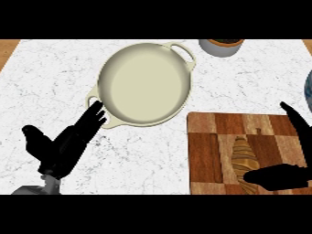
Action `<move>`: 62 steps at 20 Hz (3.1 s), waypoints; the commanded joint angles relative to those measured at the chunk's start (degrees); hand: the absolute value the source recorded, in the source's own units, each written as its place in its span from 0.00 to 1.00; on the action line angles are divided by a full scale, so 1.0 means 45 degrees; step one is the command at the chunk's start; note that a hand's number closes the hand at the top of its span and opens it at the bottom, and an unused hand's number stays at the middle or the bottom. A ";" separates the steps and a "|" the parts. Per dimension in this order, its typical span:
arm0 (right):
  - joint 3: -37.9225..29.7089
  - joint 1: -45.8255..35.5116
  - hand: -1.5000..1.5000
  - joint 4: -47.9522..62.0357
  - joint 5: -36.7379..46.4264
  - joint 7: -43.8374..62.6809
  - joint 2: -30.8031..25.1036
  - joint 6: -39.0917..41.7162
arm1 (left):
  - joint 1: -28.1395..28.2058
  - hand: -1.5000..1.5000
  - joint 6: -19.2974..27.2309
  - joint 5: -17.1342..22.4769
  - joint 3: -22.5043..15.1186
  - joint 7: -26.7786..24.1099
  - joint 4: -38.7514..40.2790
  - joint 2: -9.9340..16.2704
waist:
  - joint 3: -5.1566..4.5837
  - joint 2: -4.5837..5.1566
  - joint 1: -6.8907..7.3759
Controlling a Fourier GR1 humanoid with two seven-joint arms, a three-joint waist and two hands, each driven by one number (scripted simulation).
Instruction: Pick the croissant from the cutting board and place it in the pot
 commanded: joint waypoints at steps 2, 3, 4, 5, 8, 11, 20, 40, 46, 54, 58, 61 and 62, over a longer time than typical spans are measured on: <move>0.0723 -0.0556 0.00 0.0645 0.0566 0.2652 0.0838 0.0397 | 0.0346 0.50 0.0127 -0.0322 -0.0213 -0.0060 -0.0323 -0.0234 | 0.0010 -0.0009 0.0005; 0.0844 -0.0705 0.00 0.0921 0.0874 0.2633 0.0968 0.0358 | -0.0397 0.50 0.0113 -0.0006 0.0098 0.0606 -0.0279 -0.0138 | 0.0011 0.0002 -0.0030; 0.1402 -0.0425 0.00 0.1037 0.1442 0.2589 0.1229 0.0221 | 0.0272 0.50 -0.0138 -0.0182 -0.0081 -0.0443 0.0167 -0.0373 | 0.0003 0.0003 -0.0017; 0.1203 -0.0132 0.00 0.1290 0.1483 0.2096 0.1219 0.0208 | 0.0010 0.50 0.0082 -0.0401 -0.0070 -0.0037 0.0255 -0.0305 | 0.0013 0.0004 -0.0080; 0.1189 -0.0385 0.00 0.1513 0.2053 0.2720 0.1074 0.0799 | 0.0472 0.50 -0.0149 -0.0536 -0.0140 -0.0594 0.0121 -0.0269 | 0.0001 -0.0014 -0.0004; 0.1509 0.0517 0.00 0.1805 0.2612 0.2268 0.1073 0.0853 | -0.0263 0.50 0.0161 -0.0201 0.0146 0.0463 -0.0248 -0.0329 | 0.0011 -0.0025 -0.0136; 0.1268 0.1500 0.00 0.2568 0.3227 0.0573 0.1680 0.0853 | -0.0009 0.50 -0.0501 -0.0195 0.0546 -0.0090 0.0519 -0.0371 | 0.0019 -0.0001 -0.0165; -0.0029 0.1680 0.00 0.4431 0.4468 -0.0804 0.3402 0.1103 | 0.0460 0.50 -0.0879 -0.0720 0.0804 0.0372 -0.0381 -0.0668 | 0.0026 -0.0009 -0.0100; -0.0353 0.1910 1.00 0.4728 0.4798 -0.1536 0.3951 0.0816 | 0.0503 0.50 -0.1061 -0.1402 0.0714 -0.0636 0.0688 -0.1323 | 0.0024 -0.0005 -0.0130; 0.0069 0.1383 1.00 0.5343 0.5453 -0.3208 0.4586 0.0621 | 0.0270 0.50 -0.1058 -0.1716 0.1006 0.0000 0.0428 -0.1888 | 0.0025 -0.0005 -0.0116; -0.0640 0.0526 1.00 0.6237 0.5475 -0.3980 0.4134 0.0934 | 0.0200 0.50 -0.1353 -0.1413 0.1284 0.0648 -0.0115 -0.1778 | 0.0026 -0.0002 -0.0091; 0.1672 0.1780 1.00 0.4873 0.7379 -0.2178 0.5657 -0.0005 | 0.0388 0.50 -0.1253 -0.1741 0.1154 0.0110 0.0084 -0.1940 | 0.0021 -0.0018 -0.0127; 0.2957 0.1792 1.00 0.5637 0.7501 -0.1342 0.5922 -0.1711 | 0.0294 0.50 -0.1178 -0.2020 0.0898 -0.0101 0.0599 -0.2092 | 0.0022 -0.0004 -0.0092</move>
